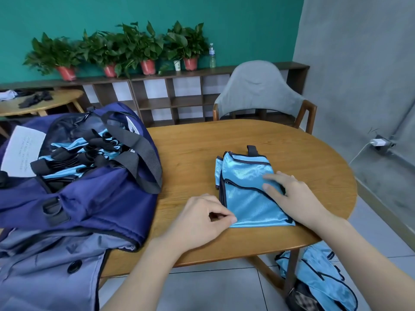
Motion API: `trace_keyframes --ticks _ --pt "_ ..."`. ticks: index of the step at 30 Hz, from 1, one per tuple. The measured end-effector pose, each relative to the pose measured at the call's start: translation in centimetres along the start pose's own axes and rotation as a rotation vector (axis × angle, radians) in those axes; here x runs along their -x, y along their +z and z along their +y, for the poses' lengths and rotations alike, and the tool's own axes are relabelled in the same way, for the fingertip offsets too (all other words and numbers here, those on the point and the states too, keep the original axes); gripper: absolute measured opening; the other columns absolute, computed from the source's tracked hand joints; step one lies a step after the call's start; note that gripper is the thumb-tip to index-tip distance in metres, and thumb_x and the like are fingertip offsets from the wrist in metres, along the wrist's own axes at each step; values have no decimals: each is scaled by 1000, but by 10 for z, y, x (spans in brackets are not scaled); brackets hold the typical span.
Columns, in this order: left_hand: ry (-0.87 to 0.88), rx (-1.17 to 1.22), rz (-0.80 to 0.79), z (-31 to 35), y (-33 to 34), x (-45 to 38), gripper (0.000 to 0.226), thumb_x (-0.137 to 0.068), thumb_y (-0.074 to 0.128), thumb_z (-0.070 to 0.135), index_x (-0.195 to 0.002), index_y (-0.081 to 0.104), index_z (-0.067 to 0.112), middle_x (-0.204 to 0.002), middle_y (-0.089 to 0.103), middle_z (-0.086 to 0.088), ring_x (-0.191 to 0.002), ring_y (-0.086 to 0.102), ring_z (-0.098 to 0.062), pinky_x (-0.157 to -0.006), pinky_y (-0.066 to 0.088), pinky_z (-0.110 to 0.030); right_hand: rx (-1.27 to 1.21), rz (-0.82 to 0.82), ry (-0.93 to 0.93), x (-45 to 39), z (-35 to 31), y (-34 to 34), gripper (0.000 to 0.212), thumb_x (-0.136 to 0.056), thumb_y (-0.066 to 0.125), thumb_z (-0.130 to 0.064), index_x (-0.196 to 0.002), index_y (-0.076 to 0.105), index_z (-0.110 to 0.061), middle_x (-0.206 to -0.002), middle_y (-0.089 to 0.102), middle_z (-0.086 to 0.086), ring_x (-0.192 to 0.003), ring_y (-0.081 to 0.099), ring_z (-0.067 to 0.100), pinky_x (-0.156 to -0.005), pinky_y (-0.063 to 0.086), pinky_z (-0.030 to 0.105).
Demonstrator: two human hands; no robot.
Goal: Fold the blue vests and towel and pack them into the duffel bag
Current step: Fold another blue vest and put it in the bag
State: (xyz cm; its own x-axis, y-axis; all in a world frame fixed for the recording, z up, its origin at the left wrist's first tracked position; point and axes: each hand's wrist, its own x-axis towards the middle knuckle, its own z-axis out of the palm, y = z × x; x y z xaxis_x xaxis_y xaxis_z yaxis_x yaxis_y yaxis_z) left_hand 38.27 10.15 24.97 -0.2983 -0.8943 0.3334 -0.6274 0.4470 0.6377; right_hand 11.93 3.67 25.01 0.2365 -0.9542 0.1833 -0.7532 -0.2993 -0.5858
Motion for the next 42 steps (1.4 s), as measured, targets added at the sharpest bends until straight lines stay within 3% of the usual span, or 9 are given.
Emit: trace_keyframes --ticks 3,8,15,20,24,26,29,35,42 --pt "-47 22 29 2 -3 2 5 -85 79 31 -88 82 32 -84 68 13 -87 64 -6 -76 42 -13 -77 67 -161 13 -9 -5 34 -92 61 -52 -119 71 -35 -133 61 -20 -140 40 2 -121 24 30" --pt "4 -24 45 -3 1 3 11 -85 79 32 -94 81 39 -106 61 18 -101 56 -12 -90 40 -15 -61 -80 -413 36 -20 11 37 -83 67 -64 -101 79 -35 -115 69 -23 -120 55 -4 -107 41 23" --pt "6 -76 -7 1 6 4 38 -69 83 57 -101 78 39 -117 64 25 -122 46 -3 -102 33 -10 -55 -19 -486 37 -25 18 23 -91 68 -43 -97 80 -24 -101 73 -20 -100 63 -3 -93 50 28" --pt "54 -72 158 2 11 -1 15 -82 83 32 -96 77 30 -105 70 19 -113 57 -3 -100 44 -22 -140 48 -374 40 -30 12 22 -87 70 -48 -97 76 -29 -105 69 -24 -109 59 1 -97 44 26" --pt "-32 -61 190 14 13 -6 8 -94 68 39 -101 66 36 -102 68 20 -101 59 -1 -90 39 -13 105 14 -276 44 -22 4 38 -84 70 -51 -119 60 -38 -131 51 -25 -123 45 0 -106 38 29" --pt "-17 -47 224 18 12 -8 5 -96 64 41 -99 60 43 -95 67 22 -92 59 -3 -81 37 -11 45 75 -228 46 -18 -3 24 -85 70 -30 -108 64 -36 -112 63 -23 -102 60 2 -90 52 33" --pt "-3 25 306 27 9 -11 3 -97 65 34 -99 65 31 -78 60 29 -74 55 2 -68 35 -10 -178 155 -135 48 -16 -16 14 -88 71 -17 -93 70 -30 -82 70 -13 -76 65 8 -70 52 31" --pt "-16 207 395 36 6 -21 3 -94 70 29 -96 71 28 -72 66 15 -60 56 -6 -58 42 -18 -645 133 -31 40 -27 -34 5 -92 71 -13 -94 73 -17 -88 75 2 -79 71 13 -66 55 25" --pt "-191 34 414 22 2 -44 6 -91 72 39 -97 70 38 -74 65 15 -66 62 -8 -62 52 -27 -579 195 57 8 -23 -17 6 -92 72 -31 -96 73 -27 -88 75 -2 -83 72 16 -76 59 45"
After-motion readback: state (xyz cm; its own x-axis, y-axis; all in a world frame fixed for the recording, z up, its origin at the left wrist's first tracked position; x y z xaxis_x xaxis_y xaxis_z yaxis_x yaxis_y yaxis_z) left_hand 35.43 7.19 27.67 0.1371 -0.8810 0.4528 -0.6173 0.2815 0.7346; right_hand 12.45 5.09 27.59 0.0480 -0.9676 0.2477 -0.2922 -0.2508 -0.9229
